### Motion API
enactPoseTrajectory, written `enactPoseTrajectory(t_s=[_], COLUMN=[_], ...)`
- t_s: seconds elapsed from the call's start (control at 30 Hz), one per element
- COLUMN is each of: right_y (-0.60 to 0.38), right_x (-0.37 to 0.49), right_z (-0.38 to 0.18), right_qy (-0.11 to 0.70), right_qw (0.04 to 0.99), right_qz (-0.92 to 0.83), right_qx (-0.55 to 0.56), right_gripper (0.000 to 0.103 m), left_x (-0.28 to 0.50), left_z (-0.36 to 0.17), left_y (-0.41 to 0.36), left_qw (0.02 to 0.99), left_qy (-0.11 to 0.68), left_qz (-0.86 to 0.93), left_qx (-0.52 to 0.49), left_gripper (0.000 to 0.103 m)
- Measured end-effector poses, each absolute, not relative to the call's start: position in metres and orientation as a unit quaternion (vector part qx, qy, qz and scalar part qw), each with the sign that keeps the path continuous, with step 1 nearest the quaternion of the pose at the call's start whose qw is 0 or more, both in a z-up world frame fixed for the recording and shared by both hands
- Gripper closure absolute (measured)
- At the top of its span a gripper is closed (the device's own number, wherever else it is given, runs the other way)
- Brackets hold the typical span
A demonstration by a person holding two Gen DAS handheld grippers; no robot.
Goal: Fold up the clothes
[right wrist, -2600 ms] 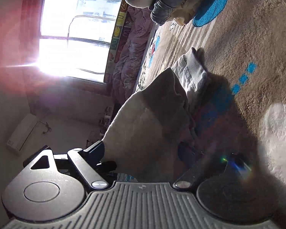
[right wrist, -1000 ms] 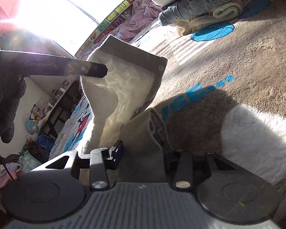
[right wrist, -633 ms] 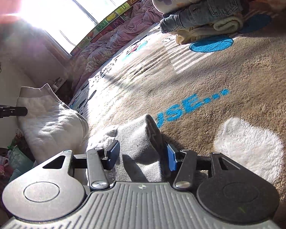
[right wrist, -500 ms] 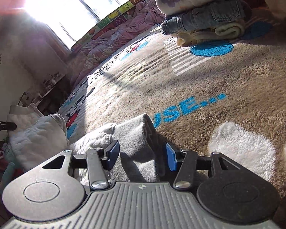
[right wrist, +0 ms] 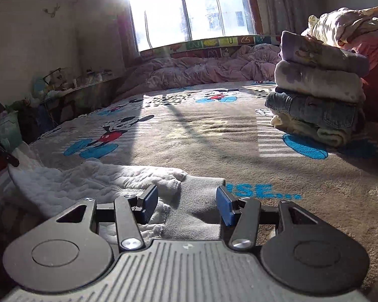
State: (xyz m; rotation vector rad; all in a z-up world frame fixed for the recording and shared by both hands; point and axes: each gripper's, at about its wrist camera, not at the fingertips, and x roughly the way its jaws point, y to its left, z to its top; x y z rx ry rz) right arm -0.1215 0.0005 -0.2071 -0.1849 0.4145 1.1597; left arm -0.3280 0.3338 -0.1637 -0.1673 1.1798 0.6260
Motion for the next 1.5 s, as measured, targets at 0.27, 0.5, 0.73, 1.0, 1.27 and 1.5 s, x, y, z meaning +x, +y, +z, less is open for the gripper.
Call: enactPoseTrajectory(t_s=[0.27, 0.5, 0.73, 1.0, 1.27, 1.5], right_y=[0.018, 0.024, 0.025, 0.020, 0.020, 0.033], right_x=[-0.187, -0.200, -0.199, -0.194, -0.186, -0.183], right_z=[-0.220, -0.231, -0.230, -0.222, -0.213, -0.221], right_qy=[0.081, 0.047, 0.041, 0.044, 0.041, 0.044], right_qw=[0.757, 0.743, 0.758, 0.774, 0.788, 0.777], right_qz=[0.570, 0.545, 0.527, 0.526, 0.522, 0.521], right_qx=[-0.310, -0.385, -0.382, -0.348, -0.323, -0.351], right_gripper=[0.045, 0.045, 0.048, 0.061, 0.087, 0.061], left_x=[-0.346, -0.375, -0.386, -0.377, -0.370, -0.362], left_z=[-0.140, -0.161, -0.196, -0.212, -0.177, -0.176], left_y=[0.295, 0.267, 0.272, 0.269, 0.272, 0.281], left_qw=[0.819, 0.790, 0.748, 0.736, 0.772, 0.773], left_qy=[0.530, 0.518, 0.537, 0.544, 0.511, 0.510], left_qz=[0.162, 0.064, 0.051, 0.050, 0.086, 0.105], left_qx=[0.148, 0.321, 0.387, 0.400, 0.369, 0.361], left_gripper=[0.057, 0.052, 0.053, 0.090, 0.092, 0.094])
